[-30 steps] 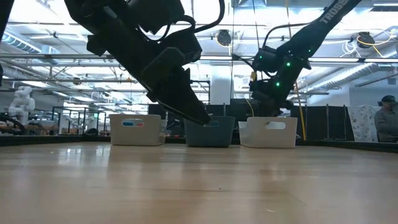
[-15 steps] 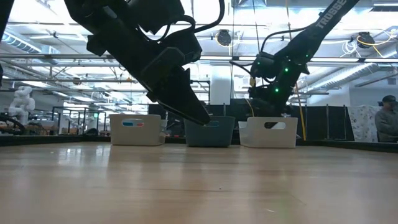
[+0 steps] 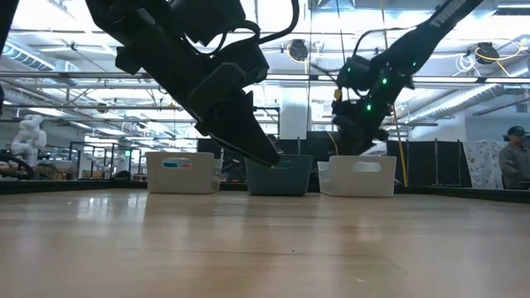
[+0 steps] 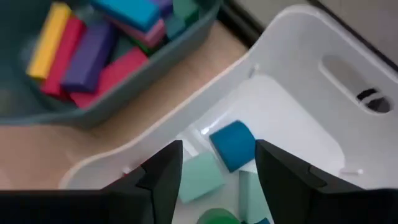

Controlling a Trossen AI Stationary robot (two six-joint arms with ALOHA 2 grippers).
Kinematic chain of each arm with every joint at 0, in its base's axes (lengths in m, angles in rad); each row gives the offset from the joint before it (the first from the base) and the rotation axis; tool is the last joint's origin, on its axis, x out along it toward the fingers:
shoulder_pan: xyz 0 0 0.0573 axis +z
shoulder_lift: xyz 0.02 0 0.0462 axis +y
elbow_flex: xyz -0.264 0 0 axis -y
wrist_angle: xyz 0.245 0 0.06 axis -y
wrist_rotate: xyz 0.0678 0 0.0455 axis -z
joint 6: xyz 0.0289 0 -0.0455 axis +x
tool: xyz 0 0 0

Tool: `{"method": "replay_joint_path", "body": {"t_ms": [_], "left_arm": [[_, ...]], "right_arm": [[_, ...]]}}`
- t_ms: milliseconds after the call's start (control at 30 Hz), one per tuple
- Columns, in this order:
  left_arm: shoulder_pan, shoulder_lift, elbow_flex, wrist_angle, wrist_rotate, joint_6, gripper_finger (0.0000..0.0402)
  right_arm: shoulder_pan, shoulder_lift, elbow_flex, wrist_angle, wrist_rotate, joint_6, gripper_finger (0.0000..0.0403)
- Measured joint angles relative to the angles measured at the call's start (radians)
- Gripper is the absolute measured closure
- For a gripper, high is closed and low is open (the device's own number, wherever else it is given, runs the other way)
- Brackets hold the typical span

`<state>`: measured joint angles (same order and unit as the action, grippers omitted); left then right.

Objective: Sort blocks by size
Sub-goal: Put the blue half-circle block into the white bin

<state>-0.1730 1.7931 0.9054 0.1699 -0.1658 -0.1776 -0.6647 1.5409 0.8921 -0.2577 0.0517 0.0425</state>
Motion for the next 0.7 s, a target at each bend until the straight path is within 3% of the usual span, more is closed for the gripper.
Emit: {"method": "replay_joint_path", "body": {"t_ms": [333,700], "left_arm": [[0.0,0.0,0.0,0.001,-0.001,0.0,0.0149],[0.0,0.0,0.0,0.003,-0.079,0.0,0.0149]], "right_arm": [[0.146,-0.197,0.0,-0.104,-0.006,0.029,0.0215],[0.466,-0.331,0.0,-0.272,-0.001,0.121,0.0215]]}}
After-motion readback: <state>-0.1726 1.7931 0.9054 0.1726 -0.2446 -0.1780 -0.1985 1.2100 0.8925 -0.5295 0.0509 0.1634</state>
